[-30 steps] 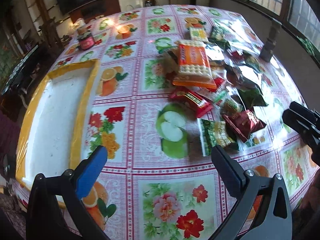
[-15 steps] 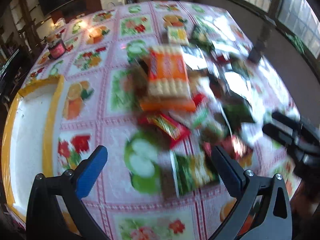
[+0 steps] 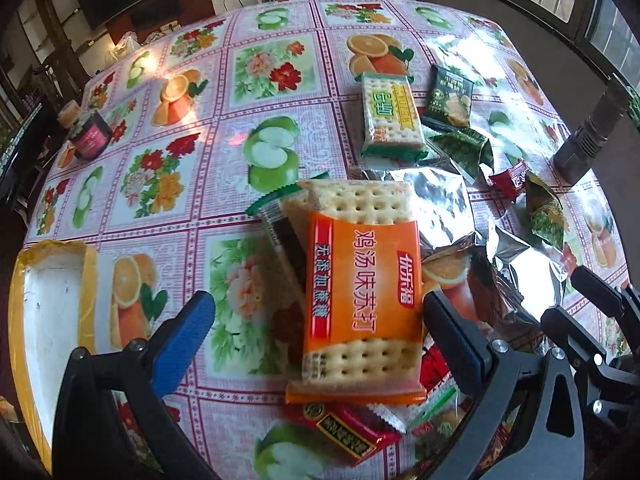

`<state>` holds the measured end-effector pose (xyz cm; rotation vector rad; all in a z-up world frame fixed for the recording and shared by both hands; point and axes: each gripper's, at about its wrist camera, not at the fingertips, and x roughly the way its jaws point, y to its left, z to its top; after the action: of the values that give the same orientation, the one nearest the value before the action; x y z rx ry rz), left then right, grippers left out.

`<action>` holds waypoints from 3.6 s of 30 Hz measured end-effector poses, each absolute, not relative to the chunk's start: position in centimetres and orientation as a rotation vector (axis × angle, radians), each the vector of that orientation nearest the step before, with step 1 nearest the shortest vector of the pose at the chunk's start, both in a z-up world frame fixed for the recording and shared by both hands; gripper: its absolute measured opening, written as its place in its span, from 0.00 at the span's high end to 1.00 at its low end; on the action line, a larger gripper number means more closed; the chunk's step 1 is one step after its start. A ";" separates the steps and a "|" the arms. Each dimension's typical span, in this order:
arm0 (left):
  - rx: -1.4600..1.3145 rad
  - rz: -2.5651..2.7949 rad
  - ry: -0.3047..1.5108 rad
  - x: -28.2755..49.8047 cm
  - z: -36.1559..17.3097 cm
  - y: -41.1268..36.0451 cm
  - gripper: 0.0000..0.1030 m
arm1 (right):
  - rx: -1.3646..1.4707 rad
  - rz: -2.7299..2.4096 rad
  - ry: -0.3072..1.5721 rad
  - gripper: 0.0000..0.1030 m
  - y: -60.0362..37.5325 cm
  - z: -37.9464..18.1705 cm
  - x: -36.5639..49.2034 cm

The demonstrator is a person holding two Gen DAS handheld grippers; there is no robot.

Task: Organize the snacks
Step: 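Grasp the orange cracker pack with the left tool while the right tool grasps a silver foil bag, then carry the orange cracker pack to the yellow tray while the right tool carries the silver bag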

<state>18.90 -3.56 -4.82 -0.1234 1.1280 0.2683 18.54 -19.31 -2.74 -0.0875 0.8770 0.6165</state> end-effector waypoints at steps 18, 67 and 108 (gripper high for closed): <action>-0.159 0.177 1.138 19.0 -5.7 -3.3 0.46 | -0.197 0.746 0.962 0.35 -16.9 -4.4 20.5; -0.318 0.122 1.099 4.1 -4.5 0.6 0.37 | -0.044 0.799 0.885 0.43 -19.7 -2.6 13.6; -0.166 0.145 0.915 -1.2 1.7 -3.8 0.46 | 0.010 0.797 0.770 0.43 -21.7 0.6 9.7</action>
<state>-1.15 -3.76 1.65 -0.1664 0.9147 0.1446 9.75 -21.72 0.55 0.0097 0.7705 0.7970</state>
